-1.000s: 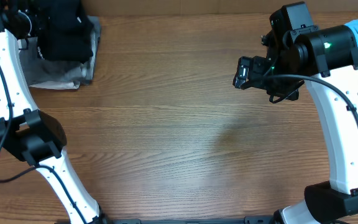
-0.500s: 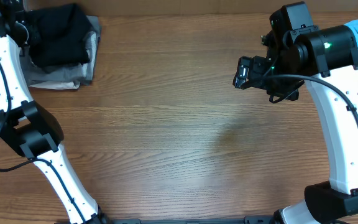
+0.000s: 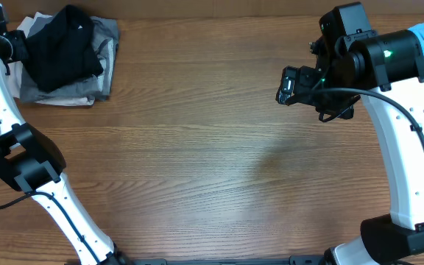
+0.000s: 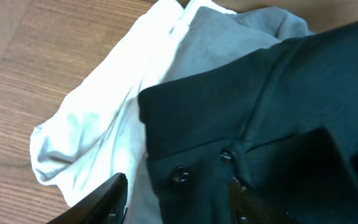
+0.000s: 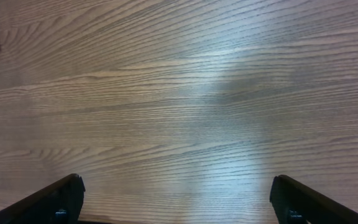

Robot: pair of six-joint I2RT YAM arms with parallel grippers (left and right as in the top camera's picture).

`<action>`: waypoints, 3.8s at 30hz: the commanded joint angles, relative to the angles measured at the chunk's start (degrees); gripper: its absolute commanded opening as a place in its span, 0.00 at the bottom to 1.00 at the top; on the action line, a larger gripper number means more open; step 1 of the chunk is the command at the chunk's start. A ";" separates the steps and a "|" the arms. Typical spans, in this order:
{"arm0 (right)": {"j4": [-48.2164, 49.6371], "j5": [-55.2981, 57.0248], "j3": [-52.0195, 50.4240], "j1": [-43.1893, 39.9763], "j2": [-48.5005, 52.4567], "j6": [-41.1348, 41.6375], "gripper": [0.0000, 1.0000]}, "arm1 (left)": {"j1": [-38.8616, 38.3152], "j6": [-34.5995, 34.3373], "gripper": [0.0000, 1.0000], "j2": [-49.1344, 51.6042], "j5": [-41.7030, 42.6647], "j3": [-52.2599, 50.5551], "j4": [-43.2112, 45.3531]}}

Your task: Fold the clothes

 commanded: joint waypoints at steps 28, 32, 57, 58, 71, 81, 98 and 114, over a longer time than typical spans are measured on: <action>2.10 0.79 -5.62 0.22 -1.03 -0.20 1.00 | -9.53 -9.68 0.04 8.74 -3.52 1.40 4.90; 3.13 0.76 -6.49 0.22 -1.03 -0.17 1.00 | -9.53 -9.68 0.04 11.65 -3.50 1.40 4.81; 3.52 0.52 -6.49 0.22 -1.03 0.90 1.00 | -5.68 -9.81 0.04 -2.75 -8.00 1.40 2.75; 3.54 0.52 -6.49 0.22 -1.03 0.90 1.00 | -5.31 -9.66 0.04 -2.10 -8.00 1.22 2.47; 3.52 0.52 -6.49 0.22 -1.03 0.90 1.00 | -3.87 -10.19 0.05 8.76 -7.98 0.63 -0.87; 2.89 0.57 -6.49 0.22 -1.03 0.85 1.00 | -4.07 -14.86 0.04 0.68 -7.96 1.09 -2.25; 1.90 0.57 -6.49 0.22 -1.03 0.61 1.00 | -5.40 -19.96 0.04 -5.14 -0.24 -0.59 -21.88; 2.29 0.57 -6.49 0.22 -1.03 0.61 1.00 | -8.94 -18.99 0.04 0.07 4.26 -6.21 -21.27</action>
